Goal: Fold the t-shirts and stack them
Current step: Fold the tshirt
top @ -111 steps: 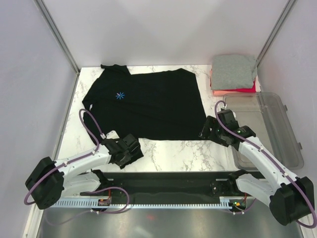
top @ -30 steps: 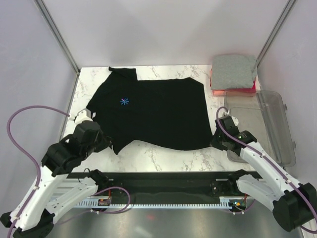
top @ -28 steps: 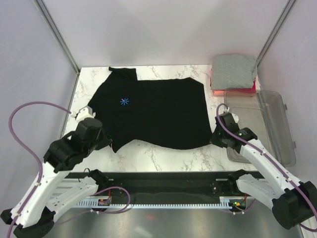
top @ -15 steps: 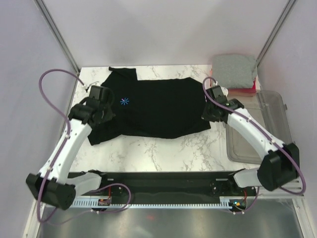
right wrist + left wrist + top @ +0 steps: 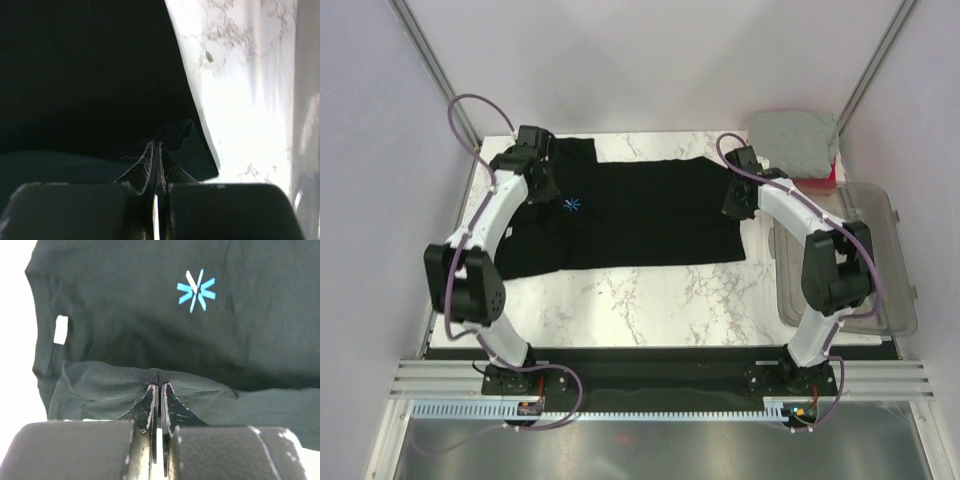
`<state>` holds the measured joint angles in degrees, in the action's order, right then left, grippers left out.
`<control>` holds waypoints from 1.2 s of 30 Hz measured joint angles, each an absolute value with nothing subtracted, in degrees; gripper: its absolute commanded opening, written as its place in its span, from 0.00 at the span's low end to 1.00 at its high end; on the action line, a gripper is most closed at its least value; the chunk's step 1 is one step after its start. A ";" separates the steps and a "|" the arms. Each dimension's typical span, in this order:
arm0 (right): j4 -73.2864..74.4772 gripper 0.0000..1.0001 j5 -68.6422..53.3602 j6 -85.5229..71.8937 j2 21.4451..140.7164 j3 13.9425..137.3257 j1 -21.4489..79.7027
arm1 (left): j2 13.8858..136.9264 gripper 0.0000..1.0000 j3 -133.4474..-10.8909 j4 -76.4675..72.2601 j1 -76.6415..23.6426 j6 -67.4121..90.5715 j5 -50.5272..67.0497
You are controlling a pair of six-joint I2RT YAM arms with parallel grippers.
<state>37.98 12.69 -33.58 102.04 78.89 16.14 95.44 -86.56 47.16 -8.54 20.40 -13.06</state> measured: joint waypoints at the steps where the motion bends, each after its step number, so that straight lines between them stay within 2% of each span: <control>1: 37.74 0.00 12.51 -33.54 103.48 79.79 15.77 | 98.06 0.02 -88.42 46.96 -8.23 19.81 -12.75; 3: 37.50 0.00 12.32 -33.34 106.37 81.73 15.14 | 103.31 0.02 -92.03 46.46 -7.81 18.65 -12.10; 5: 37.17 0.00 12.14 -33.12 109.19 83.90 14.81 | 108.51 0.11 -95.85 46.35 -7.64 17.34 -11.70; 6: 37.28 0.30 12.01 -33.01 110.80 85.38 14.66 | 111.26 0.22 -97.84 46.35 -7.57 16.51 -11.44; 7: 37.47 0.50 11.77 -33.15 112.55 87.15 14.44 | 113.56 0.53 -99.57 46.57 -7.57 15.88 -11.22; 8: 37.65 0.64 11.57 -32.93 114.13 88.88 14.31 | 116.11 0.64 -102.02 47.51 -7.55 14.94 -10.87; 9: 38.00 0.78 11.25 -32.71 115.48 90.67 14.13 | 118.45 0.71 -104.49 48.18 -7.46 14.79 -10.52; 10: 38.65 0.80 11.05 -32.32 117.12 93.06 13.96 | 119.87 0.86 -106.19 48.73 -7.44 14.83 -10.39; 11: 39.05 0.81 10.90 -31.64 118.26 95.09 13.78 | 120.92 0.91 -107.70 49.60 -7.31 14.85 -10.33; 15: 41.25 0.82 11.44 -30.13 118.28 99.50 13.30 | 118.37 0.93 -107.11 51.35 -6.52 16.36 -9.80; 17: 41.28 0.82 11.81 -29.98 114.72 97.65 13.23 | 112.29 0.93 -102.00 50.30 -5.43 17.91 -9.43; 23: 37.74 0.81 9.45 -31.73 91.20 73.17 13.10 | 81.89 0.90 -71.92 41.74 4.14 26.06 -4.12; 27: 34.96 0.78 6.83 -33.28 84.42 61.60 13.10 | 65.73 0.89 -50.33 36.14 12.95 32.53 0.62; 31: 33.32 0.77 5.54 -33.67 86.94 55.57 13.13 | 64.14 0.92 -38.81 32.73 15.90 36.84 4.69; 36: 29.50 0.75 4.73 -33.58 91.94 55.02 13.28 | 65.32 0.93 -32.58 27.90 19.46 40.10 7.29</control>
<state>29.50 4.73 -33.58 91.94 55.02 13.28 65.32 -32.58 27.90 19.46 40.10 7.29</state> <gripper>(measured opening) 0.758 0.925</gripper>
